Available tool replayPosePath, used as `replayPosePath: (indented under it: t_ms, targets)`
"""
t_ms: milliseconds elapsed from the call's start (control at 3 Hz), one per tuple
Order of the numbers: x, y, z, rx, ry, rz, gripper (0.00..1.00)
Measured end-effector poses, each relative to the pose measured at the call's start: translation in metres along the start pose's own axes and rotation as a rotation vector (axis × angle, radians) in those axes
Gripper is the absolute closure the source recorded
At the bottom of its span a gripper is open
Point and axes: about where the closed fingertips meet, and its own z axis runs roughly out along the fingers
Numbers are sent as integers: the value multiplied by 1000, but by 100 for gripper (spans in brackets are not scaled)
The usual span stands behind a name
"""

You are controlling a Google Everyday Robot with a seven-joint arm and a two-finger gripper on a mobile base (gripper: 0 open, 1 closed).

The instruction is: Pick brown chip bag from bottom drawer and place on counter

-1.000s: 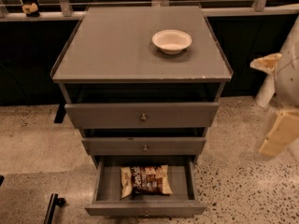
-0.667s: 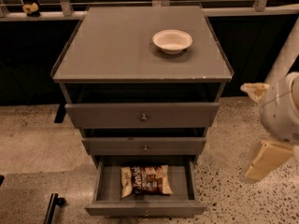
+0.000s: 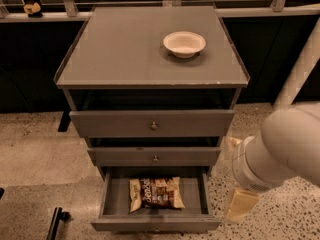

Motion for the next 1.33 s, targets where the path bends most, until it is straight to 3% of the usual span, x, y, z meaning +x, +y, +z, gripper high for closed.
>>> replayPosePath:
  t_ms: [667, 1000, 1333]
  targets:
    - [27, 8, 124, -98, -13, 120, 0]
    - [36, 0, 175, -100, -46, 161, 0]
    - [36, 0, 175, -100, -46, 161, 0]
